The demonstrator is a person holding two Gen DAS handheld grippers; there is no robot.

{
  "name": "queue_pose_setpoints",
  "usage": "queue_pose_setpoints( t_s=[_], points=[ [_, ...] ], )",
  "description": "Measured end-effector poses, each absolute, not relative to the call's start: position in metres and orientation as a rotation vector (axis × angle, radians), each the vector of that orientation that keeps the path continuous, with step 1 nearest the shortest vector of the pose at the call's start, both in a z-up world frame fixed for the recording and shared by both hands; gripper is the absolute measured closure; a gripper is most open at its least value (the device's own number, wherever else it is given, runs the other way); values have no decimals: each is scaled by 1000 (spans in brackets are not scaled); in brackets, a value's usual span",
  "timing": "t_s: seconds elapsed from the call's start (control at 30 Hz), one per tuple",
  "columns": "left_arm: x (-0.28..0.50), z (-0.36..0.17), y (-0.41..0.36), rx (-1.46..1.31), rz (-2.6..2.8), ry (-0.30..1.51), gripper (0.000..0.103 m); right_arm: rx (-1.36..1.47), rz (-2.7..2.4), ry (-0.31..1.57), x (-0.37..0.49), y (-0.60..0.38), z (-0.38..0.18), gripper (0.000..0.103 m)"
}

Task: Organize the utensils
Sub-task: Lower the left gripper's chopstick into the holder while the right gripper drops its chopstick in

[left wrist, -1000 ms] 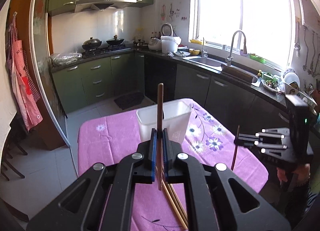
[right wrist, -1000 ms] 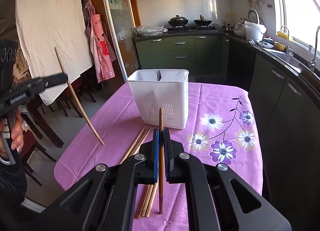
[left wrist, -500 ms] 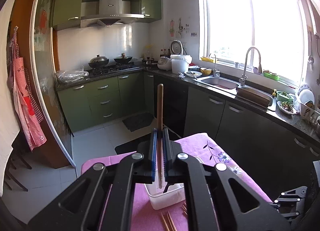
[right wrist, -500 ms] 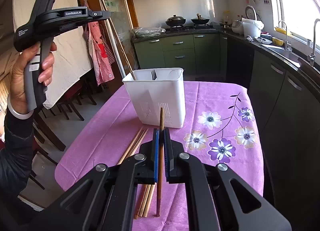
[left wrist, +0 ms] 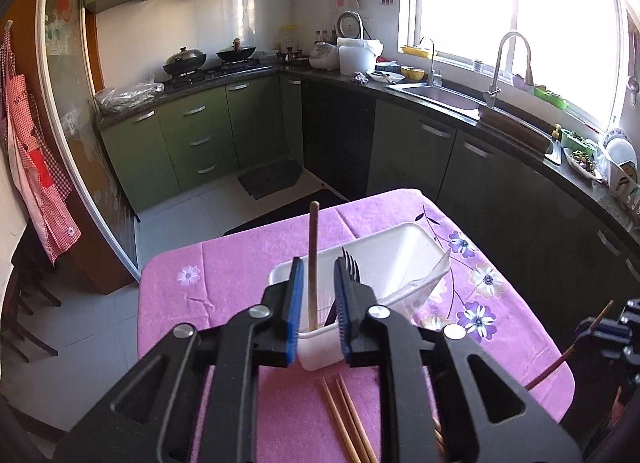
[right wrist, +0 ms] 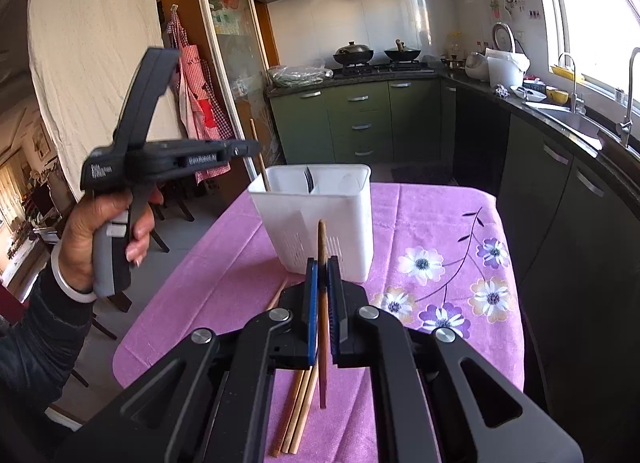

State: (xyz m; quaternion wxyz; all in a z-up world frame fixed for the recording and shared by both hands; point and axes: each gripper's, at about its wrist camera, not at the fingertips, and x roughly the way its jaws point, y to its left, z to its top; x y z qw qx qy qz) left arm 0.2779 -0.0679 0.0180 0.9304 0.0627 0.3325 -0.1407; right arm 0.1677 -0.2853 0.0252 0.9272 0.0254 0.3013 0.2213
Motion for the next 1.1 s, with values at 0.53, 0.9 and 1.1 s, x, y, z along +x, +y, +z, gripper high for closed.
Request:
queue_pose_setpoints(
  t_s=[0.53,0.9,1.1],
  points=[
    [171,22,-23,69,-277,618,64,121,412,375,276,-260,155,97],
    [168,-21,-20,67,-280,731,63,88,398,584,331,-241,78,95],
    [181,-39,-31,73,-288,787,63,59,440,533,294,-246,77,90]
  ],
)
